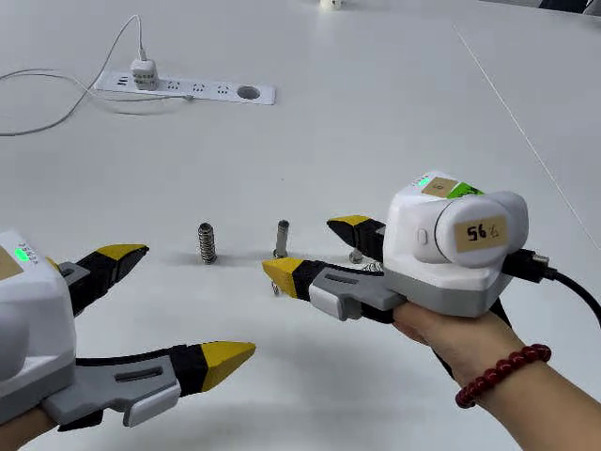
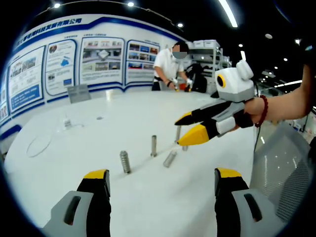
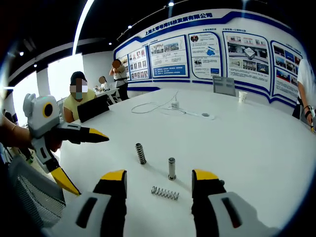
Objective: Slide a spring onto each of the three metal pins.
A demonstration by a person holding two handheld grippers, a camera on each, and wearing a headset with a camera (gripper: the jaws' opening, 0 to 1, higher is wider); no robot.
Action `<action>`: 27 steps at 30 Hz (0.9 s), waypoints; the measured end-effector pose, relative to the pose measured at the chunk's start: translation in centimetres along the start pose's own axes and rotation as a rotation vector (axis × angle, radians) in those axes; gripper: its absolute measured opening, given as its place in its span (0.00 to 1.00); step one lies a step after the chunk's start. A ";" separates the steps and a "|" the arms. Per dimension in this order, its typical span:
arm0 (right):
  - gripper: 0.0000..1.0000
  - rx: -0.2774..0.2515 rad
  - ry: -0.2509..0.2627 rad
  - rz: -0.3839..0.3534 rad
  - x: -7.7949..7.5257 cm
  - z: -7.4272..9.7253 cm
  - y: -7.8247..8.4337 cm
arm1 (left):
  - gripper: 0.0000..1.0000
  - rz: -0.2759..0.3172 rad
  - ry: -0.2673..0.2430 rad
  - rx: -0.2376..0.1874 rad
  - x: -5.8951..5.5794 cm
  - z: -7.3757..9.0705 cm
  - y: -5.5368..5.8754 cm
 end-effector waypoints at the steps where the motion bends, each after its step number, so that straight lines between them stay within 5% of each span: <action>1: 0.54 0.001 0.000 -0.001 -0.1 0.3 0.1 | 0.88 0.000 0.001 0.003 0.0 0.0 0.0; 27: 0.56 0.040 -0.043 0.022 -2.0 4.1 2.4 | 0.71 -0.037 0.051 0.067 -0.5 -3.2 -0.6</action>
Point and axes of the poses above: the centre of the closed fingertips' face, and the gripper's own axes: z roughly backward along the fingers, x roughly to its left, y roughly out of its underside, the point moved 6 cm from there along z, roughly backward along the fingers, and after that the axes turned 4 degrees about -y, right-handed, at the moved point
